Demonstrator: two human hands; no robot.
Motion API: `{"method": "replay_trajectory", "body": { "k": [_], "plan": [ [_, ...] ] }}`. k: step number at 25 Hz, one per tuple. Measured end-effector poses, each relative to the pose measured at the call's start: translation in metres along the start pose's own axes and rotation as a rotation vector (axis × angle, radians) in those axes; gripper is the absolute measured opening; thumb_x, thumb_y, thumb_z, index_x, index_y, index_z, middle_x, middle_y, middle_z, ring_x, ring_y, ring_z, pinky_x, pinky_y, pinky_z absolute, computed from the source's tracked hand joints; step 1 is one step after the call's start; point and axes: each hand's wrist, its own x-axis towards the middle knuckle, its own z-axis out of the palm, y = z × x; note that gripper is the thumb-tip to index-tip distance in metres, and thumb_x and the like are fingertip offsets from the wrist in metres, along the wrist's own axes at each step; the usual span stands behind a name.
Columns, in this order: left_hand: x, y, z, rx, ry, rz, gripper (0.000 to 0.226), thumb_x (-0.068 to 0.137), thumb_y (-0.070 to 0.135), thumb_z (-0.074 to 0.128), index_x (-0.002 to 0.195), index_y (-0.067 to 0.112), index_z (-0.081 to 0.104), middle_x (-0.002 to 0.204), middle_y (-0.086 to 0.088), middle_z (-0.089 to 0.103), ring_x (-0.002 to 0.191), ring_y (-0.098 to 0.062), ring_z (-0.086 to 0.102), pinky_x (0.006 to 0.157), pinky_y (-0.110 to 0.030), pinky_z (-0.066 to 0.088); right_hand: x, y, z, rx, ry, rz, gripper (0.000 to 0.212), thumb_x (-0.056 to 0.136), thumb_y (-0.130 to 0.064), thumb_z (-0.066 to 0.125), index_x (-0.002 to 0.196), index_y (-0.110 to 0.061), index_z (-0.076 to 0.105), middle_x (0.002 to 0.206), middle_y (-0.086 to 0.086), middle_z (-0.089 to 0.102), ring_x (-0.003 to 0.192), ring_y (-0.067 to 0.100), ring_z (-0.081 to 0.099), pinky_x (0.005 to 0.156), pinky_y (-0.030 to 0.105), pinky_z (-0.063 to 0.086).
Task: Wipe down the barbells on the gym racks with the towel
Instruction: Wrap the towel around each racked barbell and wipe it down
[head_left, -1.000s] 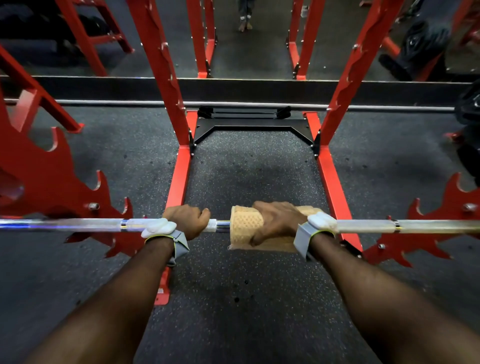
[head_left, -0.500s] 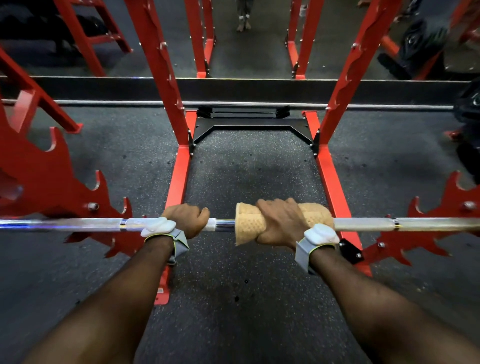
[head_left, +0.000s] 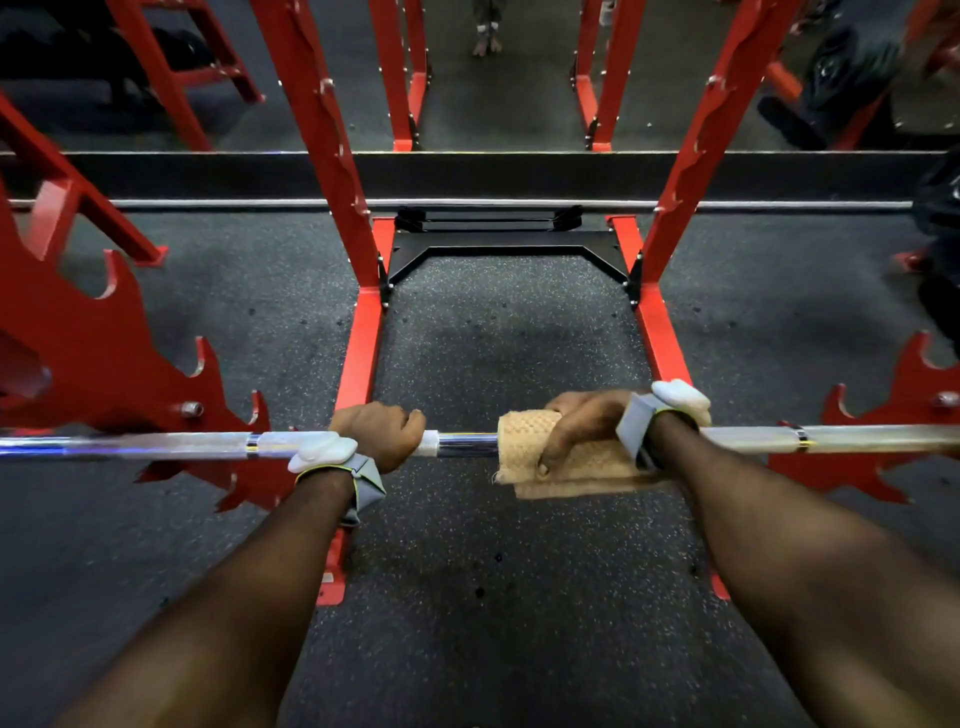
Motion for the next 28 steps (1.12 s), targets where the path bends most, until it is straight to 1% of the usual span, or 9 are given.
{"method": "replay_trajectory", "body": {
  "k": [3,7,10,12,14,16,19,21,28],
  "plan": [
    [-0.001,-0.002,0.002,0.039,0.068,-0.003,0.038,0.062,0.026,0.084,0.091,0.012,0.062,0.064,-0.003,0.064,0.05,-0.027,0.062,0.043,-0.025,0.033,0.028,-0.02,-0.006,-0.017,-0.275,0.154,0.07,0.05,-0.035,0.094,0.112,-0.009,0.075,0.117,0.014,0.072,0.111,0.033,0.067,0.103,0.048,0.051],
    [0.002,0.001,0.004,0.035,0.047,-0.006,0.025,0.095,0.02,0.046,0.119,0.013,0.048,0.103,-0.008,0.066,0.091,-0.033,0.066,0.06,-0.031,0.035,0.05,-0.053,0.006,0.025,-0.369,0.139,0.031,0.067,-0.026,0.085,0.095,-0.012,0.08,0.103,0.012,0.074,0.097,0.029,0.068,0.093,0.037,0.054],
    [0.008,0.005,0.004,-0.202,-0.012,-0.226,0.038,0.1,0.034,0.033,0.109,0.011,0.063,0.106,-0.014,0.069,0.099,-0.034,0.064,0.067,-0.031,0.032,0.049,-0.069,0.02,-0.003,-0.177,0.062,0.041,0.065,-0.032,0.089,0.097,-0.009,0.076,0.101,0.009,0.075,0.098,0.032,0.07,0.092,0.041,0.056],
    [0.012,0.006,0.001,-0.379,-0.044,-0.367,0.053,0.102,0.042,0.028,0.102,0.01,0.07,0.107,-0.017,0.069,0.104,-0.033,0.064,0.071,-0.033,0.033,0.045,-0.072,0.039,-0.091,0.115,-0.061,0.056,0.057,-0.047,0.088,0.099,-0.016,0.068,0.098,0.004,0.072,0.093,0.028,0.068,0.085,0.046,0.056],
    [0.011,0.007,-0.001,-0.361,-0.043,-0.349,0.054,0.103,0.043,0.027,0.105,0.01,0.07,0.11,-0.018,0.069,0.106,-0.032,0.063,0.077,-0.034,0.04,0.033,-0.064,0.065,-0.446,0.505,-0.2,0.06,0.058,-0.057,0.077,0.103,-0.023,0.058,0.098,-0.001,0.068,0.089,0.025,0.063,0.073,0.041,0.041],
    [0.01,0.005,-0.001,-0.283,-0.021,-0.254,0.046,0.103,0.037,0.028,0.111,0.012,0.066,0.111,-0.015,0.069,0.105,-0.033,0.064,0.078,-0.035,0.044,0.022,-0.041,0.08,-0.721,0.773,-0.312,0.064,0.064,-0.06,0.068,0.114,-0.023,0.054,0.106,-0.002,0.064,0.093,0.025,0.06,0.076,0.04,0.034],
    [0.01,-0.003,0.009,-0.139,-0.046,-0.095,0.058,0.09,0.039,0.012,0.118,0.018,0.058,0.108,-0.01,0.068,0.098,-0.033,0.064,0.066,-0.033,0.037,0.003,0.009,0.061,-0.708,0.843,-0.355,0.067,0.065,-0.066,0.062,0.117,-0.025,0.055,0.103,-0.004,0.063,0.092,0.025,0.06,0.077,0.041,0.039],
    [0.011,-0.003,0.012,-0.238,-0.048,-0.175,0.068,0.083,0.045,0.006,0.109,0.016,0.062,0.104,-0.011,0.069,0.095,-0.032,0.064,0.066,-0.032,0.033,-0.008,0.033,0.046,-0.699,0.801,-0.298,0.07,0.063,-0.071,0.059,0.117,-0.027,0.054,0.102,-0.006,0.064,0.093,0.024,0.061,0.079,0.041,0.041],
    [0.007,0.001,0.003,-0.201,-0.009,-0.177,0.029,0.102,0.03,0.034,0.118,0.017,0.055,0.106,-0.01,0.068,0.097,-0.034,0.064,0.066,-0.032,0.039,0.0,0.035,0.066,-0.888,1.053,-0.192,0.058,0.055,-0.058,0.062,0.1,-0.022,0.057,0.089,-0.001,0.062,0.08,0.026,0.058,0.074,0.041,0.038]
  ]
}}
